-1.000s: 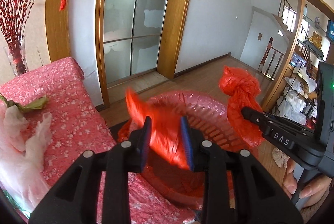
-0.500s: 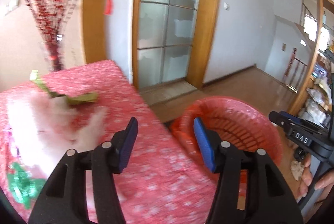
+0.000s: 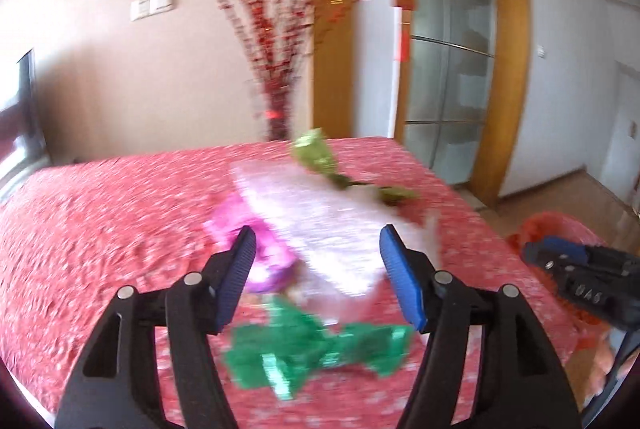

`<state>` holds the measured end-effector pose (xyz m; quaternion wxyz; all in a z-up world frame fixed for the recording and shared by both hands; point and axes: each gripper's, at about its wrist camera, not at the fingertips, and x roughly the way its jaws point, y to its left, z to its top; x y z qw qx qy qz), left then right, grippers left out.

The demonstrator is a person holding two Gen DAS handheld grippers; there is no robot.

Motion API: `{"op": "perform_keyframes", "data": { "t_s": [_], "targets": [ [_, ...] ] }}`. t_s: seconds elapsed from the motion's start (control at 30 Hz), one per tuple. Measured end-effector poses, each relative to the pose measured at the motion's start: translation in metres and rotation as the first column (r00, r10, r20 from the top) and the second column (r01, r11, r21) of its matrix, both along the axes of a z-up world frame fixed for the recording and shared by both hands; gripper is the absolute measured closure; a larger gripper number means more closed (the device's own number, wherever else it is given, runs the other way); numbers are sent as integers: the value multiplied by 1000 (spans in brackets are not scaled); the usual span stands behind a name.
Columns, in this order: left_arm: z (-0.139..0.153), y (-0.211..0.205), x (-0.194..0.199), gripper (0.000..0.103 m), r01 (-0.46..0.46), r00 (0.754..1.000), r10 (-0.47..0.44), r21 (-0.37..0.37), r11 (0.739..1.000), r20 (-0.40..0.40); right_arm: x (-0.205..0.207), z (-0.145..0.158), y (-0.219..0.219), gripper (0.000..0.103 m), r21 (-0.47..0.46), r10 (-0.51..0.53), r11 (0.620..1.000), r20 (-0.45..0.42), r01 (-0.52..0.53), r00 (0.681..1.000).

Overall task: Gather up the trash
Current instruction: 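Grasp the white plastic bag with the right gripper while the left gripper grasps bubble wrap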

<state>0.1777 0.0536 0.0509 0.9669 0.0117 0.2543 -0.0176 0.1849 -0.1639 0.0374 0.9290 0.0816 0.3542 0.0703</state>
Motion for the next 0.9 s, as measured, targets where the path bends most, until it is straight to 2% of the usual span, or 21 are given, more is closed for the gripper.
{"op": "perform_keyframes", "data": {
  "t_s": [0.2, 0.47, 0.53, 0.6, 0.67, 0.9],
  "targets": [
    [-1, 43, -2, 37, -74, 997, 74, -36, 997, -19, 26, -14, 54, 63, -30, 77, 996, -45, -79, 996],
    [-4, 66, 1, 37, -96, 995, 94, -75, 993, -36, 48, -50, 81, 63, -62, 95, 992, -176, -107, 980],
    [-4, 66, 0, 37, -96, 995, 93, -80, 992, -38, 45, -50, 83, 64, -95, 93, 990, -146, -107, 985],
    [-5, 67, 3, 37, -96, 995, 92, -84, 992, -42, 42, -50, 82, 82, -102, 89, 989, -143, -104, 986],
    [-6, 67, 4, 37, -94, 995, 90, -91, 991, -50, 41, -49, 76, 87, -84, 87, 991, -148, -100, 985],
    [-4, 56, 14, 37, -65, 996, 58, -110, 992, -67, 33, -51, 43, 91, -106, 2, 994, -127, -16, 992]
  ]
}}
